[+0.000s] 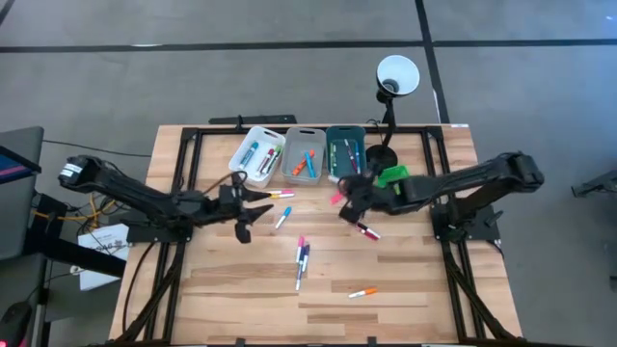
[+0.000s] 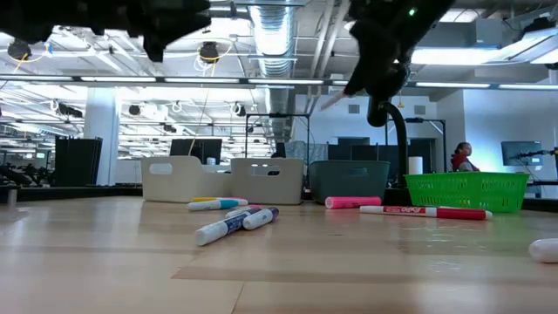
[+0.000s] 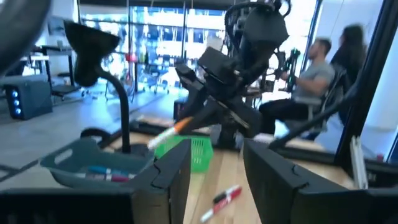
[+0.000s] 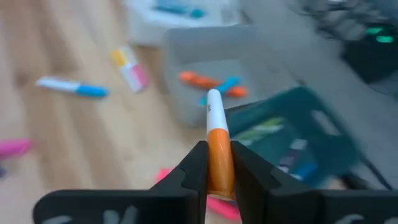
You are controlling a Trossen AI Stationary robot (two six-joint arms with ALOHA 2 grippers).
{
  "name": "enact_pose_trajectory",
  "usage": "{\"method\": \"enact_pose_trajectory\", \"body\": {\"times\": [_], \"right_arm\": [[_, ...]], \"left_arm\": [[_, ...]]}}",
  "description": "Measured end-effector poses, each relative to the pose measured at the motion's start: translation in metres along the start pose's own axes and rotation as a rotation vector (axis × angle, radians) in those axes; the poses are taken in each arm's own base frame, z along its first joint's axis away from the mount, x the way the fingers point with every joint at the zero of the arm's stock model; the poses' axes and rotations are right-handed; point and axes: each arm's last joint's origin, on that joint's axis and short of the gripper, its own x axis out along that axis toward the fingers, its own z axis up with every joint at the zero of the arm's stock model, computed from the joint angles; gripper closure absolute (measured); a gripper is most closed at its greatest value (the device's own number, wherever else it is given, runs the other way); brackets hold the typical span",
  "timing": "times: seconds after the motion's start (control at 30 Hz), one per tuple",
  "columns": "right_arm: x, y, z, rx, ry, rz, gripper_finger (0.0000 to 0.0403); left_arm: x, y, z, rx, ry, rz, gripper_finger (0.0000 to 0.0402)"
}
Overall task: Pick & Place Markers
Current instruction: Put the orange highlighter pen into the green bin
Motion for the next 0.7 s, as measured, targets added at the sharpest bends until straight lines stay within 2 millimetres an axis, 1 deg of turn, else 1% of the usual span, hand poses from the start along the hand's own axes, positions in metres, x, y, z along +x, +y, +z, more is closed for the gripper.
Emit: {"method": "enact_pose_trajectory", "body": {"times": [0.1, 0.2, 0.27, 0.37, 0.43, 0.53, 0.6, 0.7], "right_arm": [[-0.017, -0.023, 0.003, 0.024, 0.009, -0.083, 0.0366], [-0.038, -0.048, 0.005, 0.047, 0.015, -0.139, 0.0368], [-0.052, -0.064, 0.003, 0.088, 0.019, -0.207, 0.0362], [-0.064, -0.085, -0.004, 0.168, 0.040, -0.281, 0.0351], [-0.067, -0.096, -0.009, 0.217, 0.070, -0.319, 0.0351], [-0.067, -0.110, -0.019, 0.288, 0.149, -0.381, 0.0361], [-0.062, -0.117, -0.026, 0.337, 0.210, -0.409, 0.0366], [-0.049, -0.121, -0.041, 0.433, 0.333, -0.374, 0.0363]], "left_arm": [[-0.005, 0.003, 0.010, -0.023, -0.046, -0.001, 0.0258], [-0.010, 0.005, 0.018, -0.044, -0.087, -0.001, 0.0258], [-0.013, 0.006, 0.023, -0.056, -0.110, -0.001, 0.0258], [-0.016, 0.008, 0.028, -0.070, -0.137, -0.002, 0.0258], [-0.018, 0.009, 0.030, -0.076, -0.150, -0.002, 0.0258], [-0.020, 0.010, 0.033, -0.082, -0.161, -0.002, 0.0258], [-0.020, 0.010, 0.033, -0.084, -0.165, -0.002, 0.0258], [-0.020, 0.010, 0.033, -0.083, -0.164, -0.002, 0.0258]]}}
